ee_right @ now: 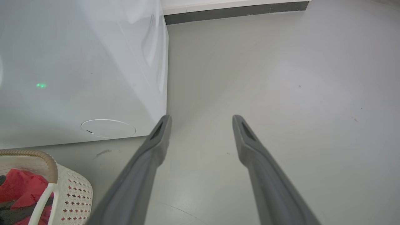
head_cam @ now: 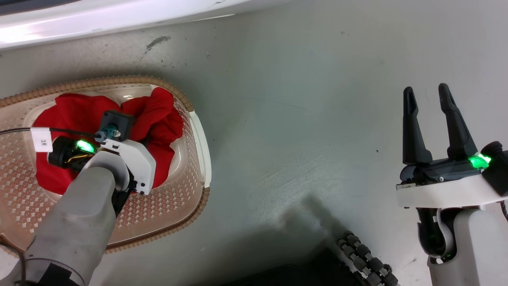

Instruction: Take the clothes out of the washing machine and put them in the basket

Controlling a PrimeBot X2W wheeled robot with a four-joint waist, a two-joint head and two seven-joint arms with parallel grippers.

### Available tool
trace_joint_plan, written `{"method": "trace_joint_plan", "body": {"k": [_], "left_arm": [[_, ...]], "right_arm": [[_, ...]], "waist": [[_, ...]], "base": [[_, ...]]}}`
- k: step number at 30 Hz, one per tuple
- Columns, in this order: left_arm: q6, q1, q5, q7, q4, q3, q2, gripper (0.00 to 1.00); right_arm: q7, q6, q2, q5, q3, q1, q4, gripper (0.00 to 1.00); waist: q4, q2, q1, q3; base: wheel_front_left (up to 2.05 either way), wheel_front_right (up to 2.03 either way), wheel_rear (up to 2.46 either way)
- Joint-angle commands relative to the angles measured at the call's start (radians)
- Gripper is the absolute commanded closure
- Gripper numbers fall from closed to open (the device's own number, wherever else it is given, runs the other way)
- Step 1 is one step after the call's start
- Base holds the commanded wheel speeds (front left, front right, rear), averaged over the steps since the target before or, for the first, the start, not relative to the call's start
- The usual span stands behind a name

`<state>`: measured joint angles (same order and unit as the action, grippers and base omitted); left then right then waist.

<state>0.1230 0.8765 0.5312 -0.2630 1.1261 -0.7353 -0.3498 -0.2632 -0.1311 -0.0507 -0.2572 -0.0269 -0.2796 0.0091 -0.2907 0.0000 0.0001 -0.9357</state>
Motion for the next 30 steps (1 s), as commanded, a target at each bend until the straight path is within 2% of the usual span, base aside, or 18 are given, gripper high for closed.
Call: {"method": "trace_joint_plan", "body": {"k": [1,14,20,30], "left_arm": [[-0.003,-0.003,-0.008,-0.002,0.005,0.001,-0.003,0.00],[0.004,-0.080,-0.027,-0.002,-0.100,0.067,0.030,0.00],[0.004,-0.160,-0.024,-0.002,-0.188,0.167,0.040,0.00],[0.005,-0.304,-0.108,-0.002,-0.463,0.342,0.086,0.00]], "right_arm": [[-0.002,0.001,0.001,-0.001,0.005,-0.014,0.002,0.00],[-0.002,0.001,0.001,0.036,0.020,-0.006,0.044,0.00],[-0.002,0.001,0.001,0.062,0.036,0.014,0.068,0.00],[-0.002,0.001,0.000,0.117,0.093,0.052,0.095,0.00]], "waist": [[0.003,0.0000,-0.0001,0.008],[0.052,0.0000,-0.0001,0.173],[0.083,0.0000,-0.0001,0.297],[0.173,0.0000,-0.0001,0.494]], "base": [[0.00,0.00,0.00],[0.00,0.00,0.00],[0.00,0.00,0.00],[0.00,0.00,0.00]]}}
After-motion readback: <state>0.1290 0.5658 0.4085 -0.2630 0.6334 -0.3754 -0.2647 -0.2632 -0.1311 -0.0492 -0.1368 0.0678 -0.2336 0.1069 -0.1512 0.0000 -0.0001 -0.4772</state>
